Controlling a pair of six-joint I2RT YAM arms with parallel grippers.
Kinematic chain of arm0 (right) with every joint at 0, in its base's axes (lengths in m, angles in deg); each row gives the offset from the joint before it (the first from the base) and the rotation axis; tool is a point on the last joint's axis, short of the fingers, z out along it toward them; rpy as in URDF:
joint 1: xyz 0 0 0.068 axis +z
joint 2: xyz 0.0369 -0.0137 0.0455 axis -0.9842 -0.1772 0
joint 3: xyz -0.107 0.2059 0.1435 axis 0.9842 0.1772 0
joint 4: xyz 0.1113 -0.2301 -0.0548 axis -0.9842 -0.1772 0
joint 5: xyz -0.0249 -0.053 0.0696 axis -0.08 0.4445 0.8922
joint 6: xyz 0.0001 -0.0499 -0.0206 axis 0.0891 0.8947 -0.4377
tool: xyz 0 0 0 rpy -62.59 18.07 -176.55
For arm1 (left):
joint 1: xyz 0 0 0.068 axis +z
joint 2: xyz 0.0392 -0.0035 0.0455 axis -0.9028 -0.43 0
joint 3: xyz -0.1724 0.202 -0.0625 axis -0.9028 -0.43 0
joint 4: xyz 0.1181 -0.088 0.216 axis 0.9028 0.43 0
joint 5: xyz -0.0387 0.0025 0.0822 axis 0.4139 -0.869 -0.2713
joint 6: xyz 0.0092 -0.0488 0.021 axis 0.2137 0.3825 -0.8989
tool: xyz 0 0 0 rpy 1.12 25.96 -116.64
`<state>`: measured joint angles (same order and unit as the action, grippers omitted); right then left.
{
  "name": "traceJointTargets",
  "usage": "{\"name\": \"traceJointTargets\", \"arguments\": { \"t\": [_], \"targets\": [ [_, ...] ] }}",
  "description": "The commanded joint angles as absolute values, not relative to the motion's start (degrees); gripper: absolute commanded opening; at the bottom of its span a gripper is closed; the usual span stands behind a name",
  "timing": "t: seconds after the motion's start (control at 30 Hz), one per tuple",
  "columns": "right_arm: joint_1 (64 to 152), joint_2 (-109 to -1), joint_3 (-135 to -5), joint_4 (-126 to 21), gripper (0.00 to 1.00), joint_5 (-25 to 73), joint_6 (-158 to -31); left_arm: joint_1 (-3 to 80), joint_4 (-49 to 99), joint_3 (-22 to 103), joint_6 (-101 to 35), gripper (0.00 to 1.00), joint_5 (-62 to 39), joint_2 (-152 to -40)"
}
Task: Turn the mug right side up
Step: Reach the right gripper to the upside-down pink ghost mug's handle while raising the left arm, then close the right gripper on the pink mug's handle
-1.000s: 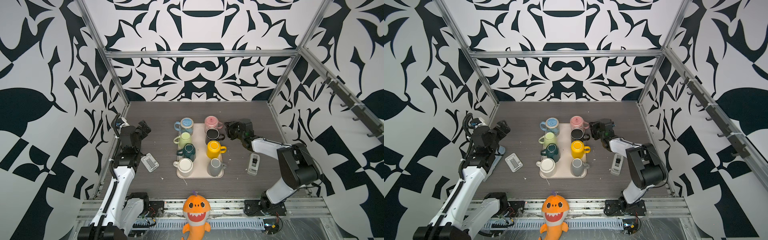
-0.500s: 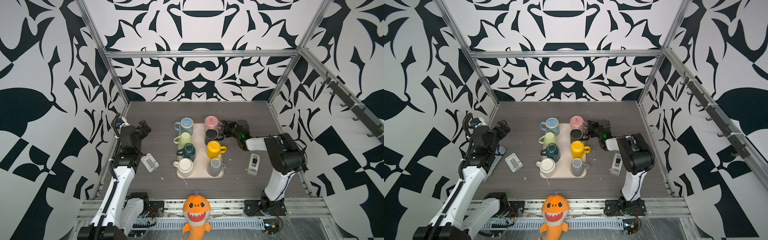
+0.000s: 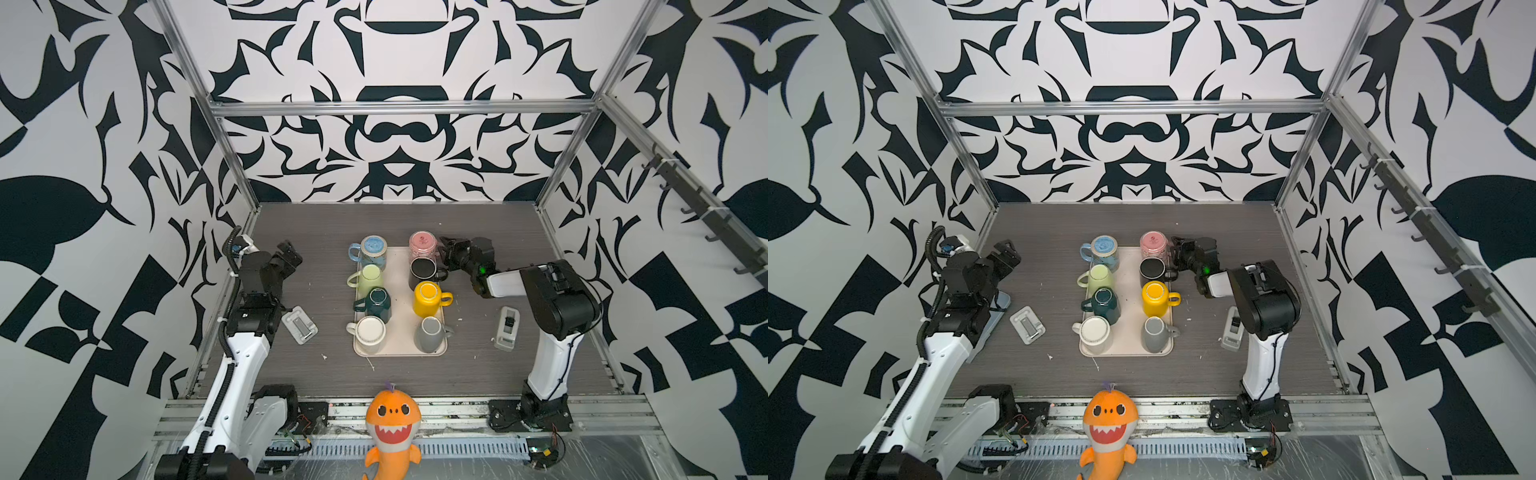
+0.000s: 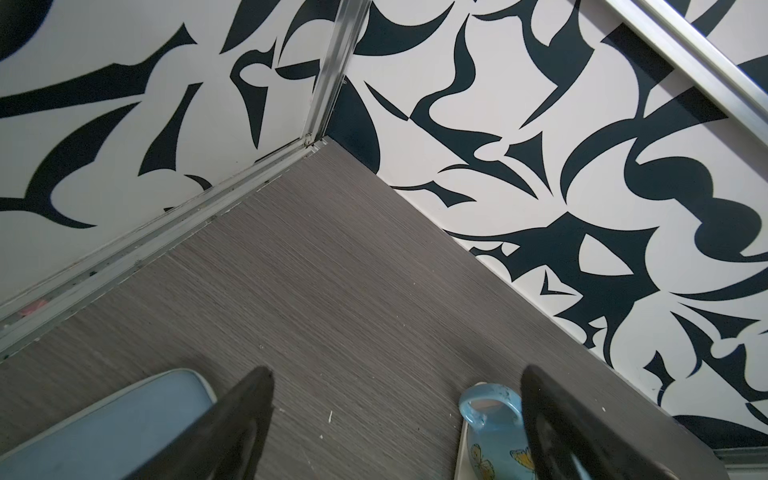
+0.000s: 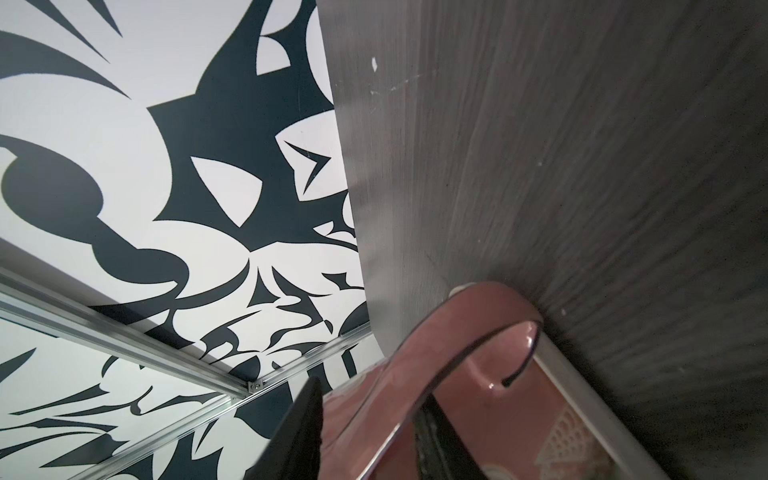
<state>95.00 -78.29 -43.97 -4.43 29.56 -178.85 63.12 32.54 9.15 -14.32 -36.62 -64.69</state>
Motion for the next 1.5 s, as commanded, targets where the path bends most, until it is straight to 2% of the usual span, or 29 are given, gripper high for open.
{"name": "traceJointTargets", "arguments": {
  "t": [0.0,0.63,1.47],
  "targets": [
    [95.0,-78.2,-46.0,-1.4,0.4,30.1,-179.6,63.0,33.8,10.6,-14.0,0.96,-38.0,-63.5],
    [94.9,-81.0,-47.4,0.4,0.39,30.0,-181.7,63.0,34.6,10.7,-14.1,0.96,-38.6,-63.0],
    [95.8,-85.1,-48.8,4.3,0.19,29.1,-185.7,63.0,34.9,10.7,-14.1,0.96,-41.1,-62.0]
  ]
}}
